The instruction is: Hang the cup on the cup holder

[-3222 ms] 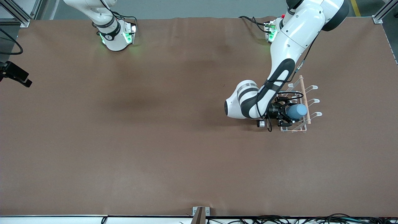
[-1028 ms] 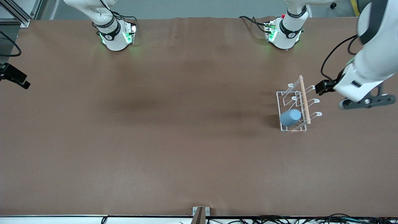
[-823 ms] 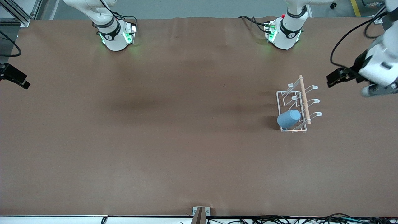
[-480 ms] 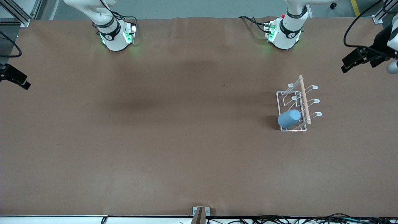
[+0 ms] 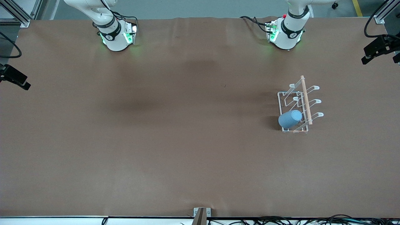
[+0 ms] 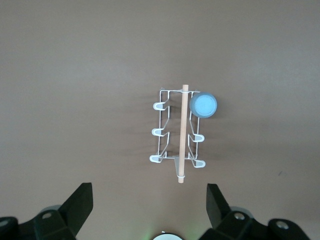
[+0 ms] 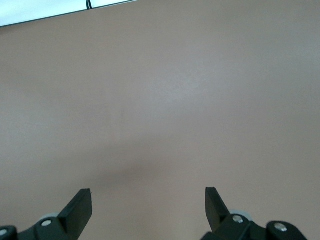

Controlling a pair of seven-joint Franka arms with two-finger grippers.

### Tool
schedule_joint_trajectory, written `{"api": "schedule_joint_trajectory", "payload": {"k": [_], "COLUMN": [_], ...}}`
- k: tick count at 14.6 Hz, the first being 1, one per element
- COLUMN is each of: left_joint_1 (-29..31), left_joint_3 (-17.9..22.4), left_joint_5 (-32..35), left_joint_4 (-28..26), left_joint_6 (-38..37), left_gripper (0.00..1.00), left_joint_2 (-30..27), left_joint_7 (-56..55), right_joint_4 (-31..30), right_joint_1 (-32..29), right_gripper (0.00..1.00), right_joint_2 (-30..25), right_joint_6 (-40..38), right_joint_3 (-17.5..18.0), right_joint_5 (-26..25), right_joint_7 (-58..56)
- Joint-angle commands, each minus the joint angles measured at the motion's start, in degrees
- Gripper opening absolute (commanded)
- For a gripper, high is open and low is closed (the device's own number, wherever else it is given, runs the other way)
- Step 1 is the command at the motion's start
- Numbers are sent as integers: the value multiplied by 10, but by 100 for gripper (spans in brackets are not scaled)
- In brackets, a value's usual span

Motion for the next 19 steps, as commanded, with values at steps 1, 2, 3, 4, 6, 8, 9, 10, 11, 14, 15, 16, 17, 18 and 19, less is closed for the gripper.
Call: {"api": "schedule_joint_trajectory", "payload": {"k": [1, 2, 3, 4, 6, 8, 9, 10, 11, 14, 15, 16, 17, 18, 19], "left_joint_1": [-3, -3, -3, -2, 2, 3, 3, 4, 4, 4, 4, 4, 3, 4, 4], "left_joint_3": [1, 1, -1, -5, -22, -28, -32, -32, -31, -29, -29, -29, -29, -29, -28], "left_joint_5": [-4, -5, -8, -4, -4, -2, -2, -4, -9, -29, -29, -29, -29, -29, -29], "left_joint_4": [18, 19, 22, 29, 26, 23, 23, 23, 22, 10, 9, 9, 9, 9, 9], "left_joint_6": [2, 3, 3, 2, 3, 4, 4, 4, 8, 23, 23, 23, 23, 23, 23], "left_gripper": [100, 100, 100, 100, 100, 100, 100, 100, 100, 100, 100, 100, 100, 100, 100], "left_joint_2": [14, 18, 28, 35, 36, 36, 36, 36, 36, 36, 36, 36, 36, 35, 35], "left_joint_7": [-24, -28, -32, -50, -84, -90, -90, -78, -69, -45, -45, -45, -45, -45, -45], "right_joint_4": [5, 5, 5, 5, 5, 5, 6, 6, 5, 5, 5, 6, 6, 5, 5], "right_joint_1": [-10, -9, -10, -10, -10, -12, -14, -14, -14, -14, -14, -14, -14, -14, -14], "right_gripper": [100, 100, 100, 100, 100, 100, 100, 100, 100, 100, 100, 100, 100, 100, 100], "right_joint_2": [3, 3, 3, 3, 3, 4, 4, 4, 4, 4, 4, 4, 4, 4, 4], "right_joint_6": [-1, -1, -1, -1, -1, -1, -1, -1, -1, -1, -1, -1, -1, -1, -1], "right_joint_3": [5, 5, 5, 5, 4, 5, 5, 5, 5, 5, 5, 5, 5, 5, 5], "right_joint_5": [3, 4, 4, 4, 4, 4, 5, 5, 5, 6, 6, 6, 6, 6, 6], "right_joint_7": [0, 0, 0, 0, 0, 0, 0, 0, 0, 0, 0, 0, 0, 0, 0]}}
